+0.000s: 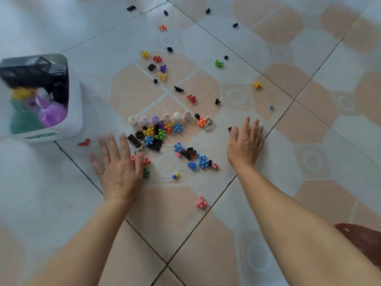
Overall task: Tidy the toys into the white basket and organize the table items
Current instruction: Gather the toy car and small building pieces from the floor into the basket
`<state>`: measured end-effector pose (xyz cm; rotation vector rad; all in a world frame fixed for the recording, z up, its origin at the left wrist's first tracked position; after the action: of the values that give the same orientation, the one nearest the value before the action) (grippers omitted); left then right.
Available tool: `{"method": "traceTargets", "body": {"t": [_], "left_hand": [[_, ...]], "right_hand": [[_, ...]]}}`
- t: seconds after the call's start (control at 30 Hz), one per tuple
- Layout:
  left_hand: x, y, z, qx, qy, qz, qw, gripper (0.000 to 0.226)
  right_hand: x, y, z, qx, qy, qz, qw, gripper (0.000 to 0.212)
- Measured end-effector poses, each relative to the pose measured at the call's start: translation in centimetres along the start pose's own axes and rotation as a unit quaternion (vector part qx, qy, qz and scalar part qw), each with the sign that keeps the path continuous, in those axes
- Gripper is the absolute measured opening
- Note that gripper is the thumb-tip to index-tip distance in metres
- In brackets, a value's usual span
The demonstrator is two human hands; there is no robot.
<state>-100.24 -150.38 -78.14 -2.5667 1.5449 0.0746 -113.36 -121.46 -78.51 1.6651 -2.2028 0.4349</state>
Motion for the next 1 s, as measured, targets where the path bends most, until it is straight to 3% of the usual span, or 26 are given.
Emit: {"method": "traceTargets", "body": {"t": [0.1,0.23,0.37,0.5,0.57,0.67,0.73,0.83,1.0], "left_hand": [[0.4,0.0,0.8,0.005,-0.016,-0.035,0.999,0.067],[-3.5,1.5,0.7,-0.005,-0.076,0.035,0.997,0.074],[-5.8,2.6,-0.1,0.004,-0.150,0.110,0.983,0.067],[-2.5,0.5,-0.6,-0.009,-0.054,0.162,0.985,0.077],[1.0,-0.1,-0.1,-0.006,0.008,0.120,0.993,0.086],[5.3,0.9,0.3,0.023,0.013,-0.007,1.000,0.095],[5.7,1.7,0.4,0.031,0.011,-0.025,0.999,0.096],[3.2,2.3,0.4,0.024,0.020,0.066,0.997,0.096],[-1.5,1.7,1.1,0.036,0.035,0.256,0.965,0.089]], "right_hand": [[2.6,-0.9,1.9,0.032,0.007,-0.083,0.996,0.070],[7.2,-2.6,4.4,0.108,0.048,-0.171,0.978,0.069],[9.6,-5.0,3.4,0.172,0.181,-0.219,0.943,0.064],[6.4,-10.6,0.2,0.157,0.099,-0.265,0.946,0.079],[3.8,-13.1,0.0,0.179,0.014,-0.271,0.946,0.093],[1.8,-14.7,1.3,0.210,-0.058,-0.263,0.940,0.104],[2.3,-14.8,2.4,0.220,-0.071,-0.263,0.937,0.104],[4.3,-13.4,3.5,0.214,-0.078,-0.262,0.938,0.105],[7.5,-9.8,4.4,0.206,-0.077,-0.297,0.929,0.103]]}}
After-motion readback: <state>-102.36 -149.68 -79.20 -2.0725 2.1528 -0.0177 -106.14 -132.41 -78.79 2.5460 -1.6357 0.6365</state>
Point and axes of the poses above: each hand's wrist, its own y-axis towards the middle knuckle, its own z-axis out of the palm, x = y × z, the point moved 4 cm from there along y, towards the middle knuckle, and after that the axes turned 10 degrees about y, right-handed, at the moved point
